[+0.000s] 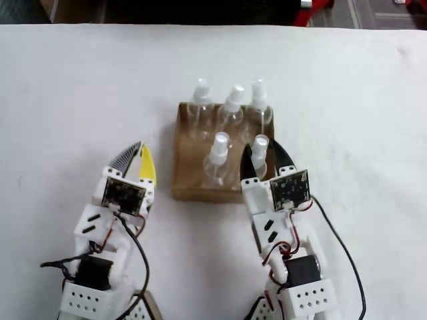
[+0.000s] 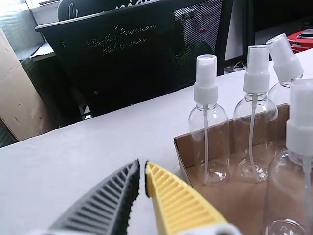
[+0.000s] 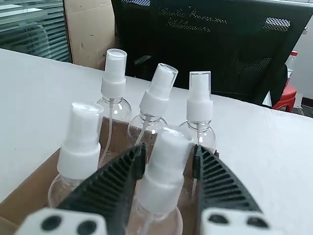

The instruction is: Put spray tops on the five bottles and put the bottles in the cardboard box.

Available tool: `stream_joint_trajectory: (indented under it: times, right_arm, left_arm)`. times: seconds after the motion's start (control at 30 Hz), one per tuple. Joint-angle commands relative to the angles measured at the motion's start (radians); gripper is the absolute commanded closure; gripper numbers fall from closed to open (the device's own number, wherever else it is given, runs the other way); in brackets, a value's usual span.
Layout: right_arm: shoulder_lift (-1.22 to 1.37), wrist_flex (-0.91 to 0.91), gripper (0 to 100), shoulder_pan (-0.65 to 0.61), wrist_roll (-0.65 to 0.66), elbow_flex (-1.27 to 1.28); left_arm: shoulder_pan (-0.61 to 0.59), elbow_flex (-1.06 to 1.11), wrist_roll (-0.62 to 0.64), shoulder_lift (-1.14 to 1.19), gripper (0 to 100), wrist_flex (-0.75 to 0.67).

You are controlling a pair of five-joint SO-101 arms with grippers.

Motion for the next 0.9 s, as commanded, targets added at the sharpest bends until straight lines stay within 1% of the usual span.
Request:
stream_joint_trajectory:
  times: [0.0,0.1,0.3,0.47,0.63,0.77,0.8,0.87]
  right_arm:
    - [-0.008,-0.019,86.5,-0.001,0.002,-0.014]
    - [-0.01,0.008,86.5,-0.001,0.002,-0.051]
    - [-0.01,0.128,86.5,0.062,-0.009,-0.164]
    - [-0.01,0.142,86.5,0.058,-0.009,-0.172]
    - [-0.012,0.208,86.5,0.054,-0.009,-0.224]
    - [-0.01,0.209,86.3,0.054,0.0,-0.227]
    - [-0.01,0.209,85.9,0.054,0.0,-0.229]
    - [-0.01,0.214,82.0,0.054,0.0,-0.23]
  left_arm:
    - [0.012,-0.003,-0.008,-0.016,98,0.005]
    - [0.012,-0.003,-0.008,-0.016,98,0.005]
    - [0.012,-0.003,-0.008,-0.016,98,0.005]
    - [0.012,-0.003,-0.008,-0.016,98,0.005]
    - [0.012,-0.003,-0.008,-0.016,98,0.005]
    - [0.012,-0.003,-0.008,-0.016,98,0.005]
    - [0.012,-0.003,-0.008,-0.016,98,0.005]
    - [0.012,-0.003,-0.008,-0.016,98,0.005]
